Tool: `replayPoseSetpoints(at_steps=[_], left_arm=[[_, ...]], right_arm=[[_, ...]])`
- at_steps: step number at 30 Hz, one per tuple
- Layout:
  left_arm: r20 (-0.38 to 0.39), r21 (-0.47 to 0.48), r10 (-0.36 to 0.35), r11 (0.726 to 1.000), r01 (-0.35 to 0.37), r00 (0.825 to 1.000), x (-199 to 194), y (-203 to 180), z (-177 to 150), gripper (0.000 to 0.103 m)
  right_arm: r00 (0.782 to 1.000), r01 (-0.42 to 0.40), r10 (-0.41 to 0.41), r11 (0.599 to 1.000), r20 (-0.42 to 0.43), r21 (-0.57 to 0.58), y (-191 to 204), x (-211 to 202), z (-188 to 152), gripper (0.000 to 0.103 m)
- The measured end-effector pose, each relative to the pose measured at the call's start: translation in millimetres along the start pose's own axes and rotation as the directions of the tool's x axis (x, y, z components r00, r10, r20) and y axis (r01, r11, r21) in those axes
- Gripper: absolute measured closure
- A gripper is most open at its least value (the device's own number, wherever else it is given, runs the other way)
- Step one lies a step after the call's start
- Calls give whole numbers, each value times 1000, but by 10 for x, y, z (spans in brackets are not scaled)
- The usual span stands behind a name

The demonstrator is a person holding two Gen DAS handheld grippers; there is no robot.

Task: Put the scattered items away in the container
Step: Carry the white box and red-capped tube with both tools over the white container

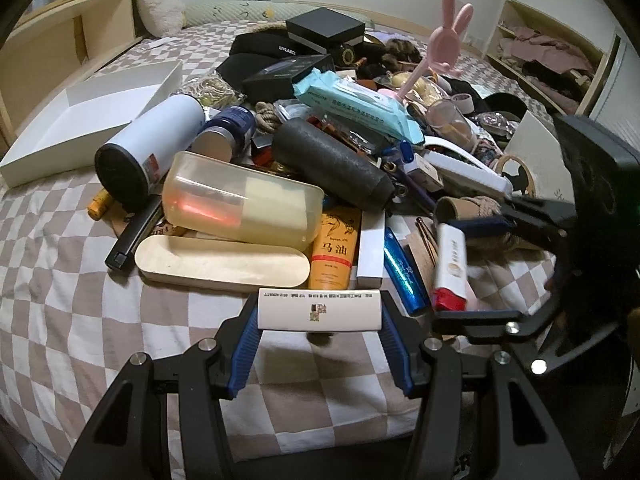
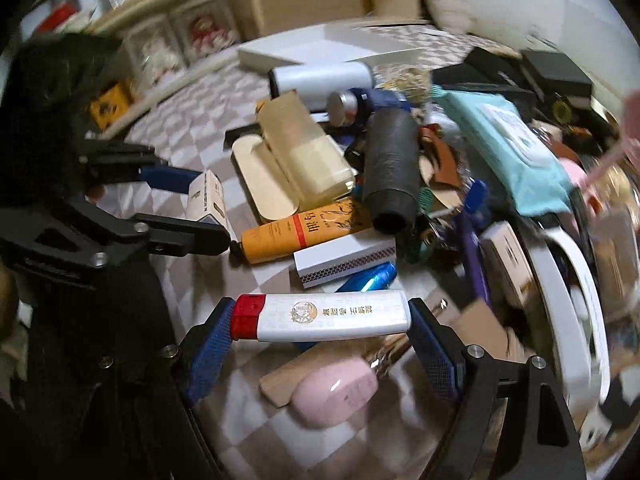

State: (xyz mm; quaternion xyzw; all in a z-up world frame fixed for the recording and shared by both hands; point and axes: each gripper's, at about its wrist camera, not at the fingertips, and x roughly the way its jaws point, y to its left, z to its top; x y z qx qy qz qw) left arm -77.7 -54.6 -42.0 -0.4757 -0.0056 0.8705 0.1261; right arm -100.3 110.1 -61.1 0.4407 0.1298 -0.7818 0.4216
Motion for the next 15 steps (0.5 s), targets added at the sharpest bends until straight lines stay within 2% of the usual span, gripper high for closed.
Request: replayPoseSetpoints(at_steps=[8, 15], left_arm=[[43, -58, -5, 998, 8, 999, -130, 35, -25, 48], [82, -55, 31, 998, -27, 996, -262, -94, -65, 48]], right_arm=[[998, -4, -7, 984, 62, 179, -54, -226, -202, 18], [991, -4, -31, 965, 128, 263, -66, -457, -347, 18]])
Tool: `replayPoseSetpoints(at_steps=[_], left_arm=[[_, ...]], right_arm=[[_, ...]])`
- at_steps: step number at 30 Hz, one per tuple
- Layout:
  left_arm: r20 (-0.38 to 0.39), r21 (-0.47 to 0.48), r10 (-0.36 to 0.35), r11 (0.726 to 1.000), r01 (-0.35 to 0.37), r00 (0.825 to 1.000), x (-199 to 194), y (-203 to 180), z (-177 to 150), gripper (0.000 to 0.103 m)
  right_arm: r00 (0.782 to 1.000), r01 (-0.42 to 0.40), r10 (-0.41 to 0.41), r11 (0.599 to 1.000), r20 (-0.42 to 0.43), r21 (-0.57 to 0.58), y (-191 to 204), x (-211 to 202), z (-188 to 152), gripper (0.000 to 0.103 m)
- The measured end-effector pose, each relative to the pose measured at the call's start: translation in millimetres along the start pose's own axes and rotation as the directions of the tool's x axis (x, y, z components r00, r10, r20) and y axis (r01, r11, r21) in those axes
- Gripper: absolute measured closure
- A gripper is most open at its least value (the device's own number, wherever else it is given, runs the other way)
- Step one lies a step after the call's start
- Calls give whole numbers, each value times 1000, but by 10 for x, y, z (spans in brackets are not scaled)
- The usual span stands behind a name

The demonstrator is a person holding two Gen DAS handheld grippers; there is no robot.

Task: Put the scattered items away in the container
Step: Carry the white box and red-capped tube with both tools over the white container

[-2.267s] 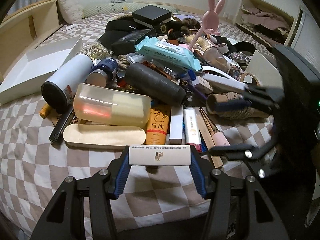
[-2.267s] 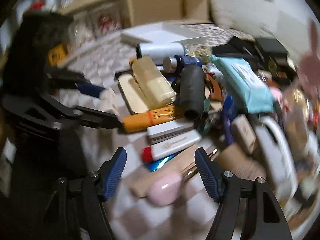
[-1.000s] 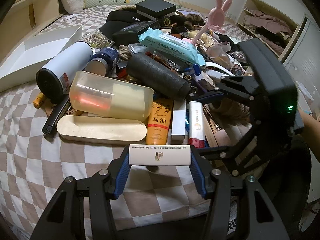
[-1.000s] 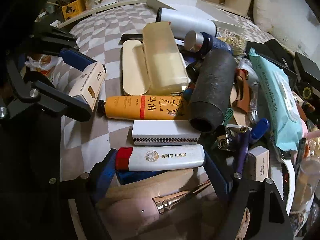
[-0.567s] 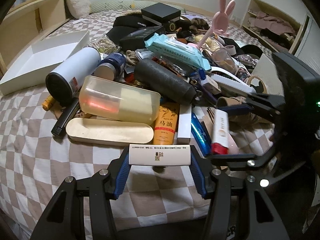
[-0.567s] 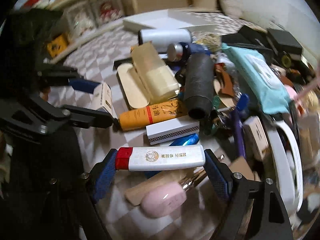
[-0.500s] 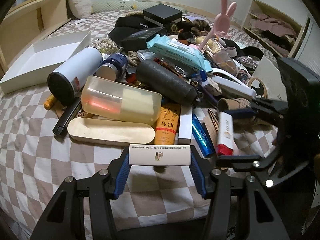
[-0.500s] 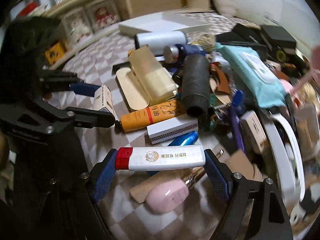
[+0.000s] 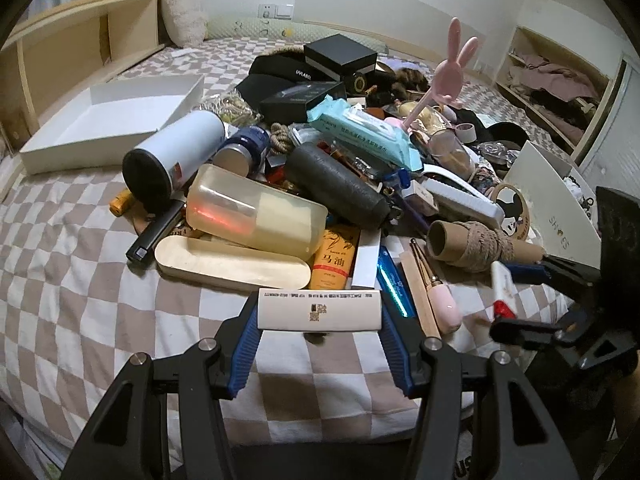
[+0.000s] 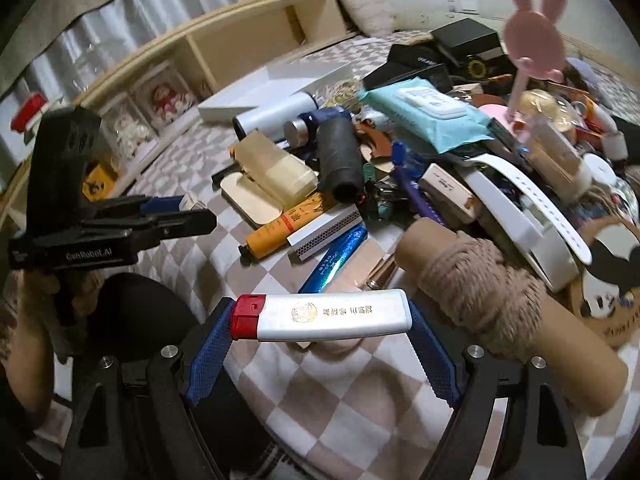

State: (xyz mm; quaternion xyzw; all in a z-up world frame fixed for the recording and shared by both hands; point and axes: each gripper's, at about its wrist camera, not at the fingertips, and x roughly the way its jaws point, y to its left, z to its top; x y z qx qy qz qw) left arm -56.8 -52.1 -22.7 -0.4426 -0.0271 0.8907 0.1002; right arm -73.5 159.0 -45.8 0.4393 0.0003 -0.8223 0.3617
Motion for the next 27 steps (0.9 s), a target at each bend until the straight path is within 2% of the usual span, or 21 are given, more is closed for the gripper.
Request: replayPoseSetpoints(at_steps=[11, 20, 27], left_arm=[[54, 53, -20, 998, 17, 998, -237, -428, 25, 48], [132, 122, -57, 992, 41, 990, -534, -792, 213, 48], [158, 177, -113, 981, 84, 981, -633, -1147, 267, 48]], right_arm=[[988, 87, -90, 996, 127, 32, -47, -648, 77, 18], [955, 162, -177, 984, 237, 78, -215, -1322, 76, 18], [925, 207, -236, 970, 297, 124, -345, -1733, -43, 18]])
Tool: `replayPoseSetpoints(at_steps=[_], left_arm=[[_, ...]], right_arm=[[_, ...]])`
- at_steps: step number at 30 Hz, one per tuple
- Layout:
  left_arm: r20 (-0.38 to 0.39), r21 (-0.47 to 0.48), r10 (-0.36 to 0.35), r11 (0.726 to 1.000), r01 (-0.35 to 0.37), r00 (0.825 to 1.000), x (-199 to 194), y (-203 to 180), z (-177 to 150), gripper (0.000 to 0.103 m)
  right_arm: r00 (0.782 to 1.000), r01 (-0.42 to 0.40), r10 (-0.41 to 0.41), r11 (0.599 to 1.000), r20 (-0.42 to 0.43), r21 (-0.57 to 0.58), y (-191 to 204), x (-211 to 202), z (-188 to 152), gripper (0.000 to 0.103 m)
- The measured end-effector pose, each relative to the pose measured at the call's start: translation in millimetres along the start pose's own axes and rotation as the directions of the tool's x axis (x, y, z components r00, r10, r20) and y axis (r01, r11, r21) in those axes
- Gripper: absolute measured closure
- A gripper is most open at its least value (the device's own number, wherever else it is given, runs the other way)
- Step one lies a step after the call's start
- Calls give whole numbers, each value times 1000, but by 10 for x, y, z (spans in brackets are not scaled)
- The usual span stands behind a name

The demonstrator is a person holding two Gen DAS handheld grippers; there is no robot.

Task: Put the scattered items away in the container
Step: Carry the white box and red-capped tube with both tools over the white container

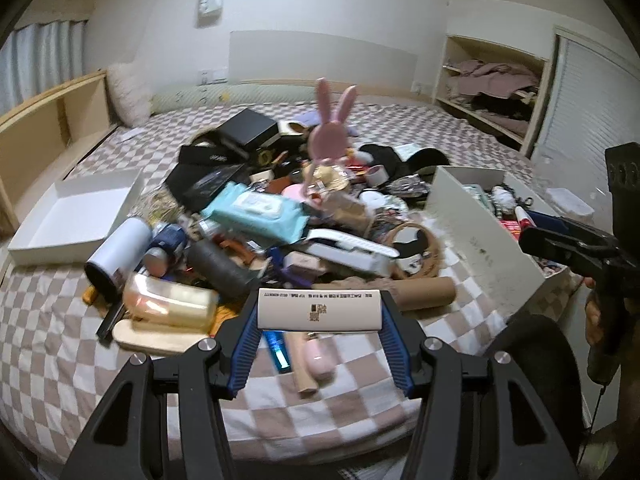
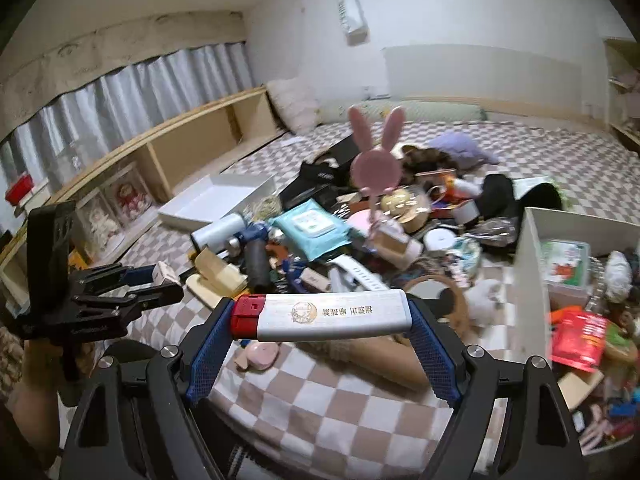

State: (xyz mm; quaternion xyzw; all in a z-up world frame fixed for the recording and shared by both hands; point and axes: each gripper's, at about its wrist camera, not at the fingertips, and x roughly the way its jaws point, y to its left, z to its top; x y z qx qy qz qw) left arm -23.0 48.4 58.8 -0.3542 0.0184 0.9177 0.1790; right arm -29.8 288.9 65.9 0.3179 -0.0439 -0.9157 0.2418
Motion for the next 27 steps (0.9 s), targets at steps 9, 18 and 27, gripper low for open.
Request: replayPoseSetpoints(at_steps=[9, 18, 27], left_arm=[[35, 38, -81, 996, 80, 996, 47, -438, 165, 48], [53, 83, -155, 985, 151, 986, 160, -864, 358, 48], [43, 132, -231, 966, 224, 972, 306, -1348, 477, 48]], right_arm=[[995, 89, -92, 994, 48, 56, -387, -428, -39, 18], [976, 185, -198, 974, 95, 133, -884, -888, -102, 18], [953, 251, -284, 937, 108, 244, -1426, -1234, -259, 18]])
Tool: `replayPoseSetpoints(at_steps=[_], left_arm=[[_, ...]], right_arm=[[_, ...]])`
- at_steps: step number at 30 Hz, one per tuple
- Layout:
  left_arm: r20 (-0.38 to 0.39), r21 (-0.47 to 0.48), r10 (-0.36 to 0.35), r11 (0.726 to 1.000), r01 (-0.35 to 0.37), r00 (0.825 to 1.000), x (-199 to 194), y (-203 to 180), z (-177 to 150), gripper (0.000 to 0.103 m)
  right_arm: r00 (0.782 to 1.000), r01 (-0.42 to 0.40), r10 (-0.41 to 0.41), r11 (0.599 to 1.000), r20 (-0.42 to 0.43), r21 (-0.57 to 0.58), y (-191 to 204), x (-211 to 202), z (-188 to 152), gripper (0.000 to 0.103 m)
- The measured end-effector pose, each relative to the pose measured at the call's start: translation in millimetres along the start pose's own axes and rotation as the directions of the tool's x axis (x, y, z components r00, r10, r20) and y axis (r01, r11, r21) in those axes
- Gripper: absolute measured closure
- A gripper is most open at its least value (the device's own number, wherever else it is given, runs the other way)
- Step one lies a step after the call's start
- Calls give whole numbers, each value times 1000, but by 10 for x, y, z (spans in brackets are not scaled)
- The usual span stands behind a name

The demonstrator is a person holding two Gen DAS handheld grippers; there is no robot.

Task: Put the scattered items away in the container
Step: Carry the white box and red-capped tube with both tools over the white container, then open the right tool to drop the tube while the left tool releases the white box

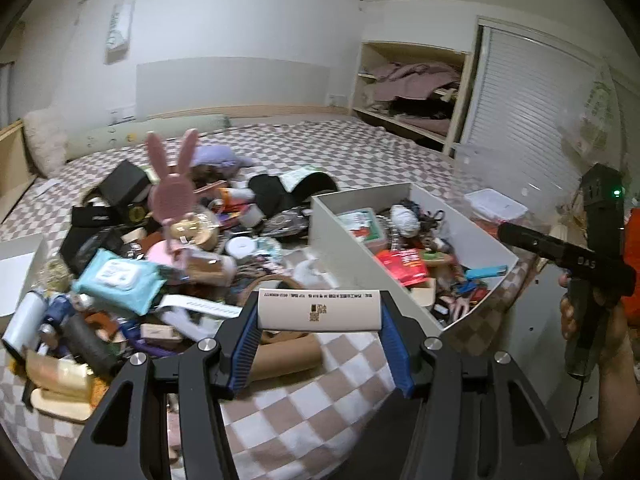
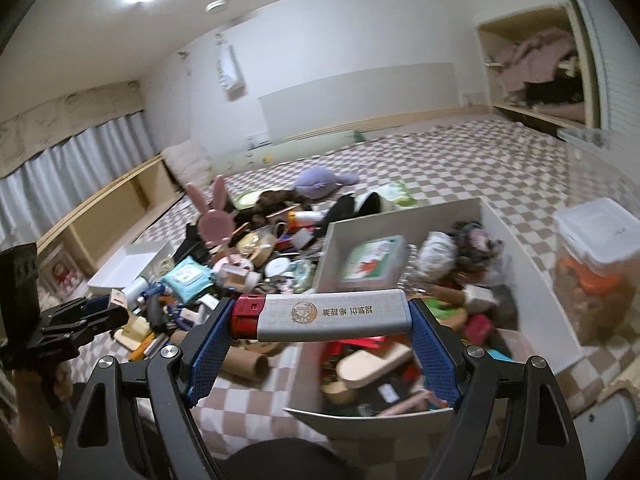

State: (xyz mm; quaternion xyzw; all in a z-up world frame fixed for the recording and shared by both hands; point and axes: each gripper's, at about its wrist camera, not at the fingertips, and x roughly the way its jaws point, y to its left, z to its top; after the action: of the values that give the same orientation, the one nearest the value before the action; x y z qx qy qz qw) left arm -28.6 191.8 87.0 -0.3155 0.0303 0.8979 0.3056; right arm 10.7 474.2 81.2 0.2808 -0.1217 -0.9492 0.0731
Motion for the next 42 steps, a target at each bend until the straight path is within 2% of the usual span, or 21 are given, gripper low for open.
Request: replayPoseSetpoints(at_steps=[16, 28, 36, 42], left_arm=[[-64, 59, -134, 989, 137, 989, 571, -796, 110, 48], [-111, 21, -198, 979, 202, 974, 914, -1093, 95, 48], [-166, 3, -243, 969, 247, 956, 1145, -1240, 53, 48], [-194, 18, -238, 969, 246, 952, 1276, -1309, 10, 48]], right_arm=[[990, 126, -123, 991, -74, 38, -686, 56, -127, 18], [975, 160, -160, 987, -156, -8, -846, 250, -206, 18], [968, 170, -169, 985, -187, -8, -920, 346, -260, 18], [967, 185, -185, 983, -172, -18, -914, 308, -266, 18]])
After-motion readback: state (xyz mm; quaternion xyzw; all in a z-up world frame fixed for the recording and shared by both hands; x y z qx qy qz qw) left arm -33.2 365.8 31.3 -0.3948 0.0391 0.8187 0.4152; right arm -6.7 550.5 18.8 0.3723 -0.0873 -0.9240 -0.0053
